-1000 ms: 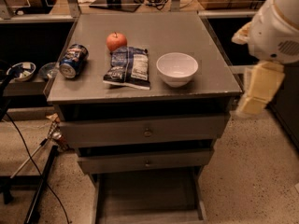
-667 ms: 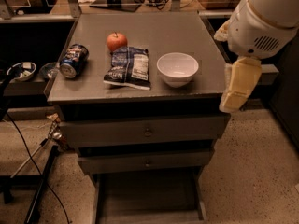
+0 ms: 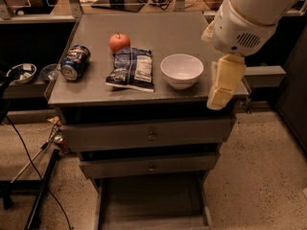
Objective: Place blue chip bag into bottom drawer
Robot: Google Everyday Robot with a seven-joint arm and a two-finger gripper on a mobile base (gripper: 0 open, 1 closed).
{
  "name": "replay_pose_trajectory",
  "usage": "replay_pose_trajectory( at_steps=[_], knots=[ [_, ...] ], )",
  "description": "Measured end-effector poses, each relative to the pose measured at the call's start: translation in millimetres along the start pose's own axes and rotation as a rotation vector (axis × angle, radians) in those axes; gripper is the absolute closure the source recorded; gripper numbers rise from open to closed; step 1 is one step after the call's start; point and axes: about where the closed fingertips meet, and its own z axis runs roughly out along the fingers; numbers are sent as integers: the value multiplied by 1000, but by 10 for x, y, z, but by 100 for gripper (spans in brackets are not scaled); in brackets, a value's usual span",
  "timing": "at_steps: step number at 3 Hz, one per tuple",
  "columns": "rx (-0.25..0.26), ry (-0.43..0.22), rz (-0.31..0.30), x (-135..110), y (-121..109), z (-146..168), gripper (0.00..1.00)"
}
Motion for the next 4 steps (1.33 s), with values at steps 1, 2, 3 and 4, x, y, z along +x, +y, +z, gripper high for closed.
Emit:
replay_pose_trajectory(
  at_steps=[1,2,3,4],
  knots=[
    [29,3,-8,-162,-131,132,0],
    [65,28,22,-452,-637,532,0],
    [64,28,22,-477,-660,559,0],
    [64,37,32,-512,-693,634,0]
  ],
)
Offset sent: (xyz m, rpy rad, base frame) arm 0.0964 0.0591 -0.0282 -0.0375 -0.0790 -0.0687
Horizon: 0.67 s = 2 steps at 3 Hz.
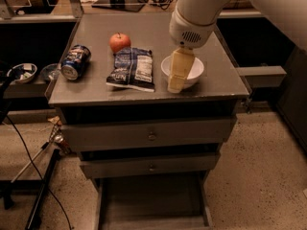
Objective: Place blue chip bag into bottom drawer
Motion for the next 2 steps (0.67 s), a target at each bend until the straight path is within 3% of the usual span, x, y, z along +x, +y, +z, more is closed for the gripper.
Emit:
replay_pose_trajectory(
  at_steps=[1,2],
  knots=[
    [2,-23,-4,-226,-158,170,0],
    [-43,-54,-48,-606,-330,485,0]
  ],
)
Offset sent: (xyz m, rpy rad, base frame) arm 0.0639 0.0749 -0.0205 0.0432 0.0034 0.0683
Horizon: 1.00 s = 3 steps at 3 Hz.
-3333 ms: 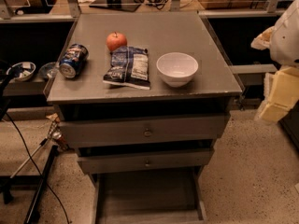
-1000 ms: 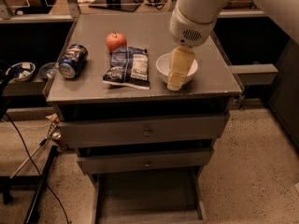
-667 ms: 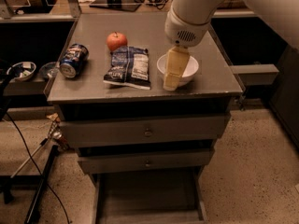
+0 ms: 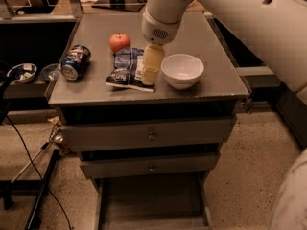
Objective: Place blue chip bag into bottom drawer
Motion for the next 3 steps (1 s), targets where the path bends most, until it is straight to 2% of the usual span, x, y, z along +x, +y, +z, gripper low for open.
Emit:
replay_pose_trajectory(
  at_steps=[1,2,3],
  knots=[
    [-1,-1,0,-6,-6,7,0],
    [-4,-20,6,-57,-112,153,0],
    [-39,-16,18,-114,-561,636,0]
  ],
)
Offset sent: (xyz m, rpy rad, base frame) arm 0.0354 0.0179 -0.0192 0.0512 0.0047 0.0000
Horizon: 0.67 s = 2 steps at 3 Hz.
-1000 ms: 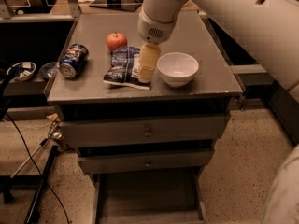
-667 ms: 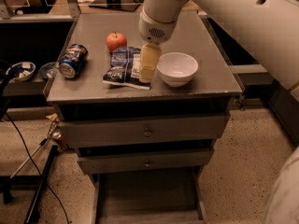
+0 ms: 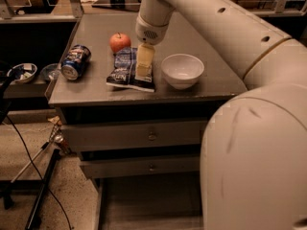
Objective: Place blue chip bag into bottom drawer
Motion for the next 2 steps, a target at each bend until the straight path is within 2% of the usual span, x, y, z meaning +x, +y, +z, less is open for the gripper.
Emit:
replay_pose_trajectory(
  at_steps=[1,2],
  knots=[
    [1,-2,2,-1,-15,7,0],
    [-20,-16,8,-62,-16,149,0]
  ],
)
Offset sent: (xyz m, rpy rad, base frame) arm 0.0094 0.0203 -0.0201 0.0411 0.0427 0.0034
